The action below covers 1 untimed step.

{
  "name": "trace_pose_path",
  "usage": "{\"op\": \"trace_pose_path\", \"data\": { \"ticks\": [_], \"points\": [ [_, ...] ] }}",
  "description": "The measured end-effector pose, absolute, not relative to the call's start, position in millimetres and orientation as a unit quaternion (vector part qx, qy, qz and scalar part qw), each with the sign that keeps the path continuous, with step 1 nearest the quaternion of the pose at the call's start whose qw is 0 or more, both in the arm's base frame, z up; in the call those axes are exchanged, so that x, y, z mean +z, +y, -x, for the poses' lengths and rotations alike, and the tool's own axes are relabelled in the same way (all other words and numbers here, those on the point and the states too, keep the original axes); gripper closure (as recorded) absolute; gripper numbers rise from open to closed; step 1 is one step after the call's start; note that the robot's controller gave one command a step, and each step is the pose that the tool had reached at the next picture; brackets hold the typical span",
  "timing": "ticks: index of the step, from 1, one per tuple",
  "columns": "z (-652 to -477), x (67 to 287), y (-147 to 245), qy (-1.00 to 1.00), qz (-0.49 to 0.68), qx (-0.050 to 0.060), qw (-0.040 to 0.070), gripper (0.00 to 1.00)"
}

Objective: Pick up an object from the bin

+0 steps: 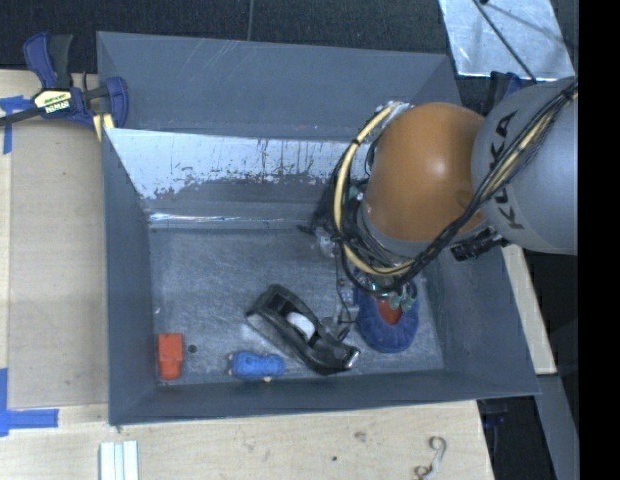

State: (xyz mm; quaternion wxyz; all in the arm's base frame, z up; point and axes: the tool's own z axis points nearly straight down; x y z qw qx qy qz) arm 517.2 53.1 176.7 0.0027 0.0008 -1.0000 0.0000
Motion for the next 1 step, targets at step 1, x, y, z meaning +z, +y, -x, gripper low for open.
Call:
{"op": "trace_pose_path", "data": {
  "ticks": [1],
  "points": [
    [-501.4, 69.6, 47.4, -0.997, 0.077, 0.002, 0.009, 0.00]
  ]
}}
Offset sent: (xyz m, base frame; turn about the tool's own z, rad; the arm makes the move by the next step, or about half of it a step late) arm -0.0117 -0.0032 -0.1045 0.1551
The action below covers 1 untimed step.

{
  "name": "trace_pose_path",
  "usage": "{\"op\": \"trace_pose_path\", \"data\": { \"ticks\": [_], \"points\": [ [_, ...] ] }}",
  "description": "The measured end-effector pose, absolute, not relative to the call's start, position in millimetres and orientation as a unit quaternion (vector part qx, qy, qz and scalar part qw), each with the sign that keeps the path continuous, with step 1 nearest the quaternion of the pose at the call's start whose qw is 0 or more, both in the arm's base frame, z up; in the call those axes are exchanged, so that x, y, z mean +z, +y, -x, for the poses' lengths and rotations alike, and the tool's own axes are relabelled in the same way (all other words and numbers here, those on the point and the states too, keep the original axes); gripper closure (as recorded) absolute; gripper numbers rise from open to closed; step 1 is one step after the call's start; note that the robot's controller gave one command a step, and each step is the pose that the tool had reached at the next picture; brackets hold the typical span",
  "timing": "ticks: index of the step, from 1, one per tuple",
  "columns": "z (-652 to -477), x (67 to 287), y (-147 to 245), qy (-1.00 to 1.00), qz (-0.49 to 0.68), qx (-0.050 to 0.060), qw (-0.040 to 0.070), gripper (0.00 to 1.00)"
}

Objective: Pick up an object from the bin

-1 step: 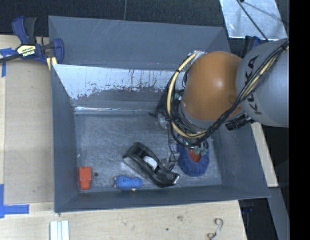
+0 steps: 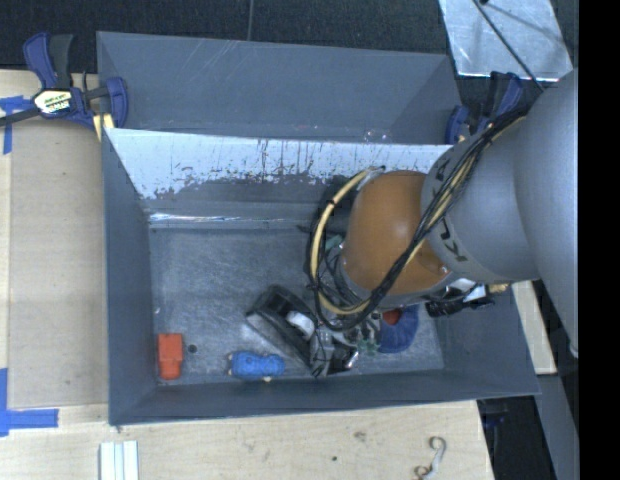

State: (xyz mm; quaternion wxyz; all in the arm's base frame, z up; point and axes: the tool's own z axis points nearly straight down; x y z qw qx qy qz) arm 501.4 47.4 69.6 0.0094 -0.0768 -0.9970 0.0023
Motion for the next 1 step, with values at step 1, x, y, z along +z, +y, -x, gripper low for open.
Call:
{"op": "trace_pose_path", "data": {
  "ticks": [1],
  "points": [
    [-497.7, 72.0, 47.4, -0.997, 0.077, 0.003, 0.019, 1.00]
  ]
}}
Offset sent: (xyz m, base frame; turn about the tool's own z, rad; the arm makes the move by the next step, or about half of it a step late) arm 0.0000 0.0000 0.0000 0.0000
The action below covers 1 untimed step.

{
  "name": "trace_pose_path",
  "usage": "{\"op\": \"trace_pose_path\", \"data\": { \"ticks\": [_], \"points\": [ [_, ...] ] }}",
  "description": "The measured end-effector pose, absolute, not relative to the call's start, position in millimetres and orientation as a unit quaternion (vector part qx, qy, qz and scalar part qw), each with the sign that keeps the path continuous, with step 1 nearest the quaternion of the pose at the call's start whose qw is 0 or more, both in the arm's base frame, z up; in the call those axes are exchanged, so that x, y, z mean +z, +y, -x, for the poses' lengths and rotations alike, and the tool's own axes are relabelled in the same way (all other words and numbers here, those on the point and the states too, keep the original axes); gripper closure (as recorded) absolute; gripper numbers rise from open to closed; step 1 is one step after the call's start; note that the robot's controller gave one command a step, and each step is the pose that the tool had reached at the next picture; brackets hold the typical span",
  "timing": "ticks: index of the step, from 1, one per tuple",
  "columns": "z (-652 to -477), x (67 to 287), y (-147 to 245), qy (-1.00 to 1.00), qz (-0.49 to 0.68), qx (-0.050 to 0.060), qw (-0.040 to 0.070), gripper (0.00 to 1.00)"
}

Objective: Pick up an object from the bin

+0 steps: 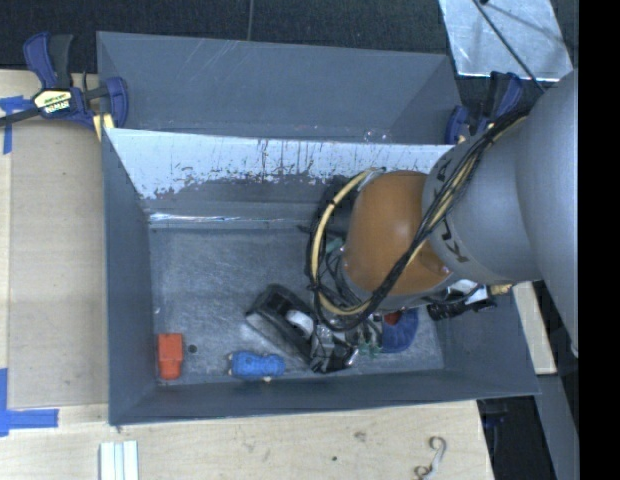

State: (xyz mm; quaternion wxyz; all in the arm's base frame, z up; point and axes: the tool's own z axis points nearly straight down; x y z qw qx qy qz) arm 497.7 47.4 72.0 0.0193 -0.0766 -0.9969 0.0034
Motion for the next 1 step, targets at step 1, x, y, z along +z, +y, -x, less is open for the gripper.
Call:
{"op": "trace_pose_path", "data": {
  "ticks": [1],
  "points": [
    [-553.0, 69.5, 46.6, -0.986, 0.159, 0.014, 0.048, 1.00]
  ]
}}
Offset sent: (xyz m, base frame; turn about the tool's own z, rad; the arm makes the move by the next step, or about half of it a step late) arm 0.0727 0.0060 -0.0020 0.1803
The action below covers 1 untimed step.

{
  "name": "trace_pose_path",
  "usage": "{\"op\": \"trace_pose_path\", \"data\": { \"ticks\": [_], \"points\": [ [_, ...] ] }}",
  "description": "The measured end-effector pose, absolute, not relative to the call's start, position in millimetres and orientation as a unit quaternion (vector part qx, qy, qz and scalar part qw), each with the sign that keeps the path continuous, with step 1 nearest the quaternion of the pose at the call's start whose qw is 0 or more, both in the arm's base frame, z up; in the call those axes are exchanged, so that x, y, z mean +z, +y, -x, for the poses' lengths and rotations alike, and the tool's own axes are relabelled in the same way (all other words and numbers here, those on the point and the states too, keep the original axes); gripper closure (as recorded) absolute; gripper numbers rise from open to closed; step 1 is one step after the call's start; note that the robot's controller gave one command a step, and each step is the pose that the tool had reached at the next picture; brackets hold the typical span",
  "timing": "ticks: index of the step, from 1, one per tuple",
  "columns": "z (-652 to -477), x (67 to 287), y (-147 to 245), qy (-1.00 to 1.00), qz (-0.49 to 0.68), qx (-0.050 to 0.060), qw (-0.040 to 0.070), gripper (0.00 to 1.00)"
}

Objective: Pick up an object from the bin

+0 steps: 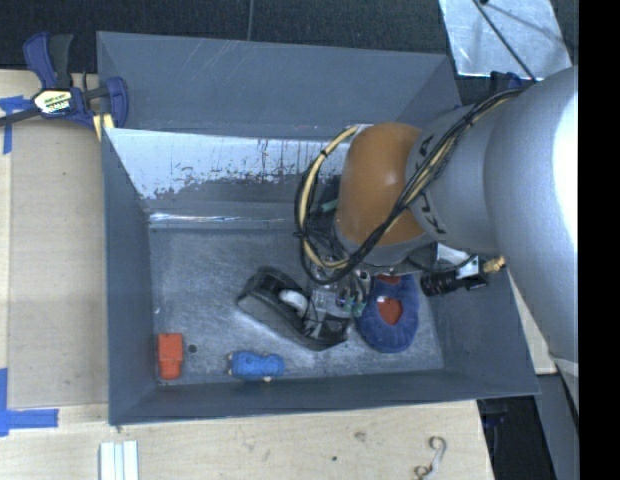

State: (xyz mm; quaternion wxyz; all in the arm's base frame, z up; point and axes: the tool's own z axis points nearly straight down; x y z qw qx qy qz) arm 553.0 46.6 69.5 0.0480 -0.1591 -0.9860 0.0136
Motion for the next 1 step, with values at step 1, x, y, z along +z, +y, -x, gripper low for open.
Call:
{"op": "trace_pose_path", "data": {
  "ticks": [1],
  "points": [
    [-575.6, 69.7, 46.3, -0.973, 0.227, 0.012, 0.051, 1.00]
  ]
}}
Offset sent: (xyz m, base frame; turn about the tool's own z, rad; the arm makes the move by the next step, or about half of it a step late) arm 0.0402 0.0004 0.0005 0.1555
